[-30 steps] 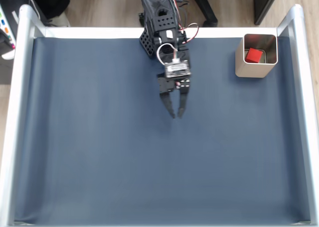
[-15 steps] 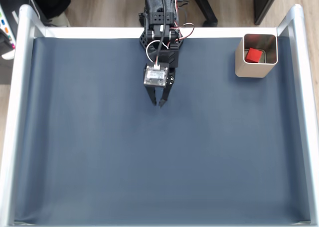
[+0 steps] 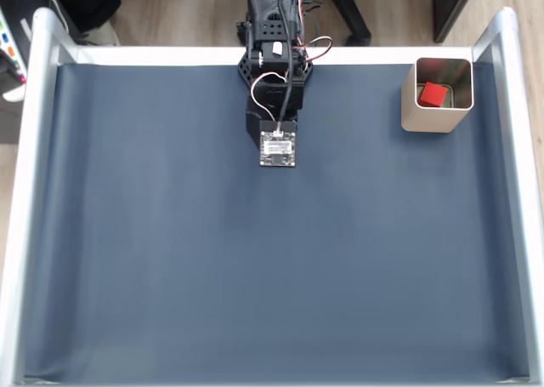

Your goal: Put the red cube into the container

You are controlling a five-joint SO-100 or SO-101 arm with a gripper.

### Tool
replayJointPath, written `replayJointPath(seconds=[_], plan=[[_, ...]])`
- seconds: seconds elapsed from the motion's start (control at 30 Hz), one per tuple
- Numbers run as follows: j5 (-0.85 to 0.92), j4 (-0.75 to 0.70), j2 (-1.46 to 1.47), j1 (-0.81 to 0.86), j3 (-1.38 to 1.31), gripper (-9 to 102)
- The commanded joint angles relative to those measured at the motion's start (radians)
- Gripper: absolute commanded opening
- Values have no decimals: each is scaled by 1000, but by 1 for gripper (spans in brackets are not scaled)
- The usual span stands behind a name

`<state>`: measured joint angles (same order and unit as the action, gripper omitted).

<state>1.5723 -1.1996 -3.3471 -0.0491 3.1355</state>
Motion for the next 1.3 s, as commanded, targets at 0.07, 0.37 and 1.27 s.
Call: replayJointPath(seconds=[0.07, 0.37, 1.27], plan=[[28, -67, -8, 12, -6, 0], [11, -100, -8, 29, -6, 0], [-15, -103, -8, 29, -6, 1]])
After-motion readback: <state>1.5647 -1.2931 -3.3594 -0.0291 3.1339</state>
